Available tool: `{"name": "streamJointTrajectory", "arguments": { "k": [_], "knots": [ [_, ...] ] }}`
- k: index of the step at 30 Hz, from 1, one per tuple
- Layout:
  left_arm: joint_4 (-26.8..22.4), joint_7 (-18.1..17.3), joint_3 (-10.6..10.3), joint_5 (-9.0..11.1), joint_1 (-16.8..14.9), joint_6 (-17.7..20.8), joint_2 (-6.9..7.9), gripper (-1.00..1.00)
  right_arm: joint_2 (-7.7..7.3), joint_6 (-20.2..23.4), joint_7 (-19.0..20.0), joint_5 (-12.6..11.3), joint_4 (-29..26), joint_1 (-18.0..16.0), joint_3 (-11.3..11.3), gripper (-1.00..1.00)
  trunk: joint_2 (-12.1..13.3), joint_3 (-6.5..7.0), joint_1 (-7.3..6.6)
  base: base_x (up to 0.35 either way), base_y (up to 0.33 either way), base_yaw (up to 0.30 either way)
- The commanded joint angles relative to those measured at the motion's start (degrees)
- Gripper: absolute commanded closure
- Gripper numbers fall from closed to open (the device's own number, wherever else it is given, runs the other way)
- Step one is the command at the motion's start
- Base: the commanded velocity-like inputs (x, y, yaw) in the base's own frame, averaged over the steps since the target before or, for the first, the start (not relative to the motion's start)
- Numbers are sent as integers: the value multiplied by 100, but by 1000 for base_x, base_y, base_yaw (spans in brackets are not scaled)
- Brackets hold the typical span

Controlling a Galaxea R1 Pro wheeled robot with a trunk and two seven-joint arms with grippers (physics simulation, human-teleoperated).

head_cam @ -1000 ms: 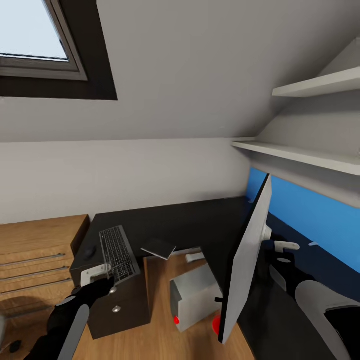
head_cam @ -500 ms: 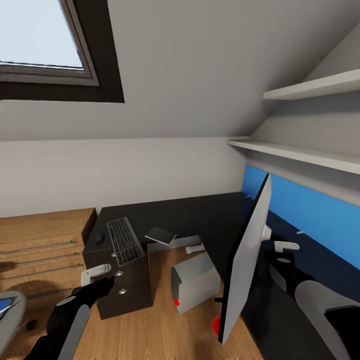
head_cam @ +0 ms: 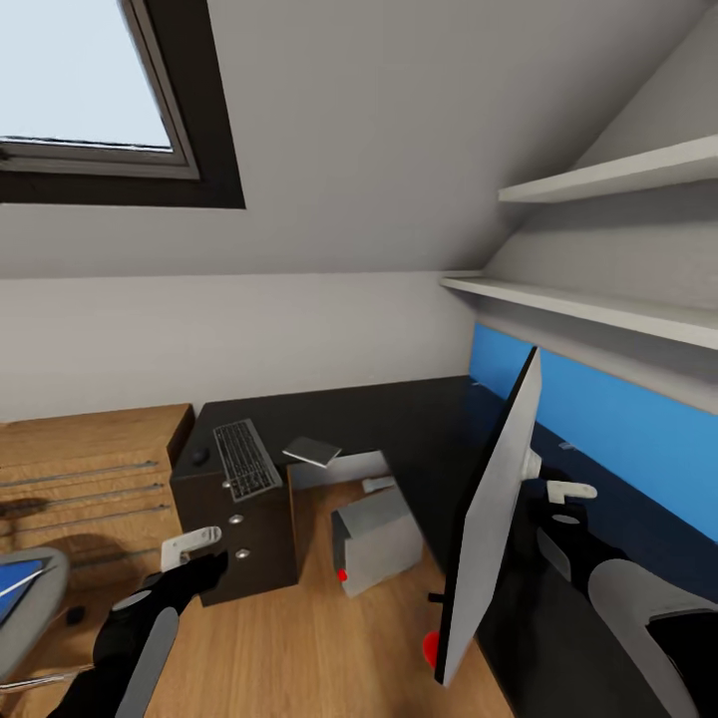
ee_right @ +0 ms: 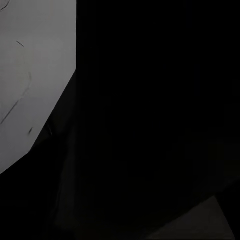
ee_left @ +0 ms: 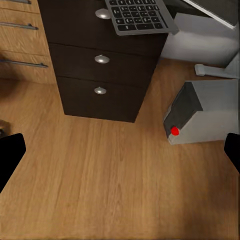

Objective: In the bedroom, organize the workspace by keeping the computer under the desk, ensuring the monitor is on the desk, placing the keyboard on the desk next to the monitor, placing the mouse on the desk next to the keyboard, moving the folder from the swivel chair onto the desk next to the mouse, stacking the notebook on top of the folder with the pen on top of the notebook, and positioning the swivel chair next to the desk.

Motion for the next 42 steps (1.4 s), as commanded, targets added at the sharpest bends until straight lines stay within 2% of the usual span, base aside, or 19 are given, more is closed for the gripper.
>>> {"name": "streamJointTrajectory", "arguments": {
  "k": [1,28,42],
  "knots": [
    [-8,50,-4,59,-4,15,0,-100,-3,-15,-18,-39,-3,-6,59,100,-7,-8,-2,-289,-206,0],
    [-10,60,0,38,-1,1,2,-100,22,-2,-18,-26,-11,-6,89,100,-7,-8,-2,-275,-226,1],
    [203,80,4,30,-4,-30,4,-100,50,-6,-27,-12,-12,-6,94,100,-7,12,-2,-79,-84,206]
  ]
}}
